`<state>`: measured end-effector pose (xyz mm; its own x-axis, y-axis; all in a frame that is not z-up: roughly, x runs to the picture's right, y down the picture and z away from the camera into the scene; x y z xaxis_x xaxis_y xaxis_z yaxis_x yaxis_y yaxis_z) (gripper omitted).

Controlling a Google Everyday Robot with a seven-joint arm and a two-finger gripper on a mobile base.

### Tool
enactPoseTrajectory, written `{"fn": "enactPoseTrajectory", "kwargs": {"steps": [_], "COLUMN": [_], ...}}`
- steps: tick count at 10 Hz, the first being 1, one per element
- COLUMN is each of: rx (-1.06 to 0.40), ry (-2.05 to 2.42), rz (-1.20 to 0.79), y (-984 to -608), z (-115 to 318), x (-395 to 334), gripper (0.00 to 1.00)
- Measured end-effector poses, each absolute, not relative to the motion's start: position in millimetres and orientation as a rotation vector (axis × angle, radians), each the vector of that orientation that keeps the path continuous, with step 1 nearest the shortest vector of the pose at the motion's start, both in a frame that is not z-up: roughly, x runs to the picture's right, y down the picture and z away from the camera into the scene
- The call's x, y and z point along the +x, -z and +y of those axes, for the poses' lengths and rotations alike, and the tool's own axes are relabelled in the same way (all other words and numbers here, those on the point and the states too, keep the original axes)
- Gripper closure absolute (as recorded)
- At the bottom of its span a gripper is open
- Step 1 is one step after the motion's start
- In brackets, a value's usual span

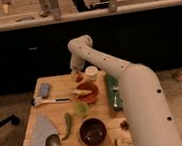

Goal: Place apple in plastic cup

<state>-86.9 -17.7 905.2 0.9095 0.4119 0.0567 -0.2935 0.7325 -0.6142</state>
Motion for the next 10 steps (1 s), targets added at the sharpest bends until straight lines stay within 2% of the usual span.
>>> {"fn": "enactPoseTrajectory", "kwargs": {"steps": [4, 8, 10], "rx": [-0.658, -0.624, -0.624], "ry": [-0.419, -0.468, -0.467], "rz": [-0.186, -0.217, -0.220], "y": [-893.7, -868.7, -867.5], "z": [1.1, 6.5, 7.5], "x": [-74.8, -59.9, -61.5], "gripper": [1.00, 1.00, 1.00]}}
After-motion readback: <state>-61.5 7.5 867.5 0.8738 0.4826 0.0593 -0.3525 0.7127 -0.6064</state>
